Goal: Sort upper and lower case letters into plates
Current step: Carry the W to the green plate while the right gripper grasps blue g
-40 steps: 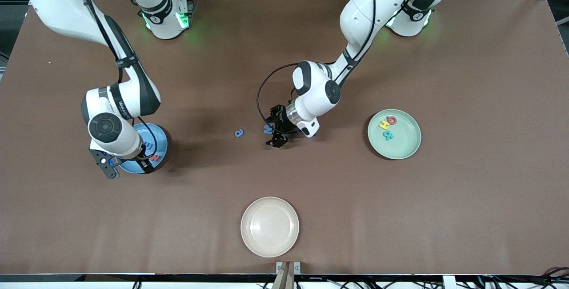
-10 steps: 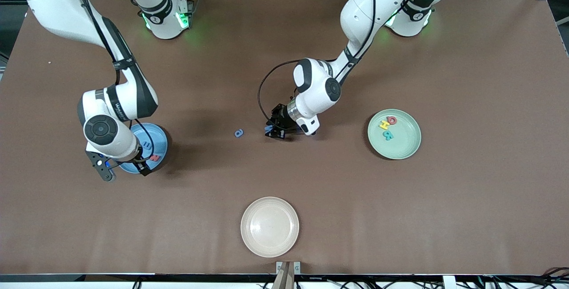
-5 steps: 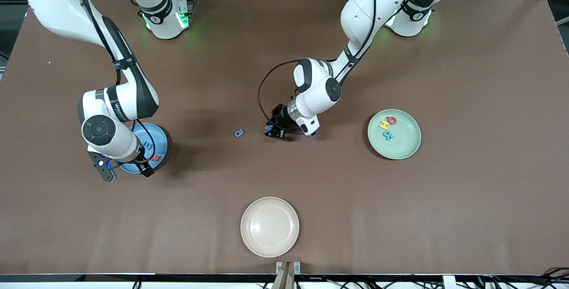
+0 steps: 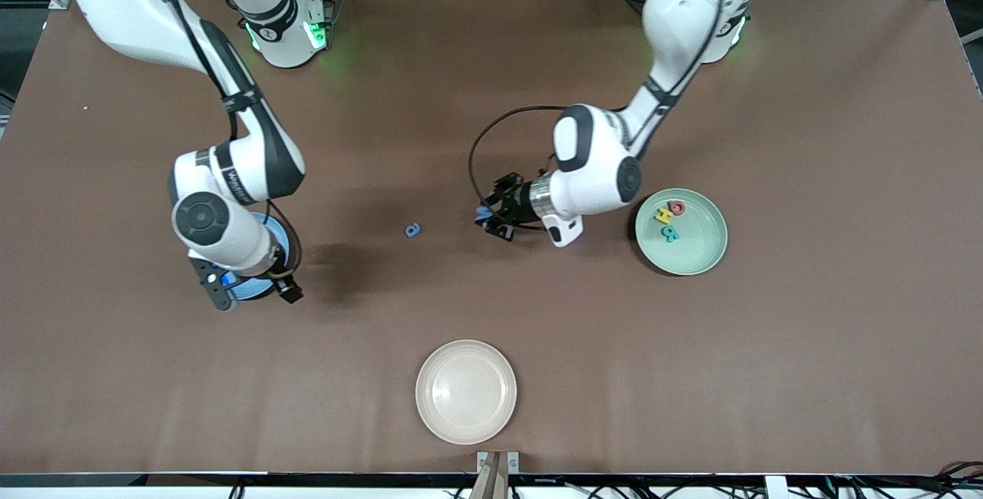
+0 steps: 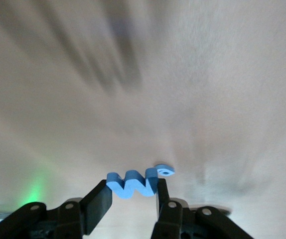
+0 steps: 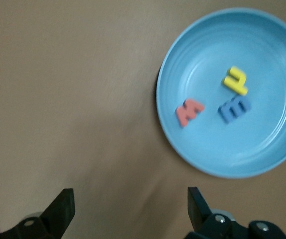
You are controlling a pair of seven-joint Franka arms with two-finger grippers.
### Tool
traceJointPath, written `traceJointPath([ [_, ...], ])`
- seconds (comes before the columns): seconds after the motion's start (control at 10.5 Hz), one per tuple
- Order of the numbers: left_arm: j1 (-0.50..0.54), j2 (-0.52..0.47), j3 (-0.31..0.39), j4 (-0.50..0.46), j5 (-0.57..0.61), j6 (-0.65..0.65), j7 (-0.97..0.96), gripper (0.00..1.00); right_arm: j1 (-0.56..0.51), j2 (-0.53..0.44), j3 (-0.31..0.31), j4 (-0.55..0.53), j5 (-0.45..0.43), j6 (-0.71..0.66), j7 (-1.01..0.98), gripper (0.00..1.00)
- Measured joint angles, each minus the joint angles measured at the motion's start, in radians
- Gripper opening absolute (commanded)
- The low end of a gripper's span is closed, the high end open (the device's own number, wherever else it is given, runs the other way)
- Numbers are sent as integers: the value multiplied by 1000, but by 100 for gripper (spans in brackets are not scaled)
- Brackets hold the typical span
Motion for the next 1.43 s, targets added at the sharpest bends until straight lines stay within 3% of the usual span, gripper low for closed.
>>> traceJointPath([
  [0.29,217,-94,5,-84,249,-315,169,28,159,13,5,0,16,6,171,100],
  [0.57,389,-136,7,-122,432,-500,409,29,246,30,26,-35,102,98,214,100],
  [0.86,486,-140,24,-129,563,-558,673,30,248,36,69,-140,89,238,214,100],
  [1.24,503,-138,129,-127,663,-569,964,31,249,96,73,-160,34,273,214,100],
  [1.34,503,-138,133,-121,676,-569,984,36,249,102,73,-159,33,282,214,100],
  [1.43,500,-138,133,-114,678,-569,986,40,249,102,73,-158,33,282,214,61],
])
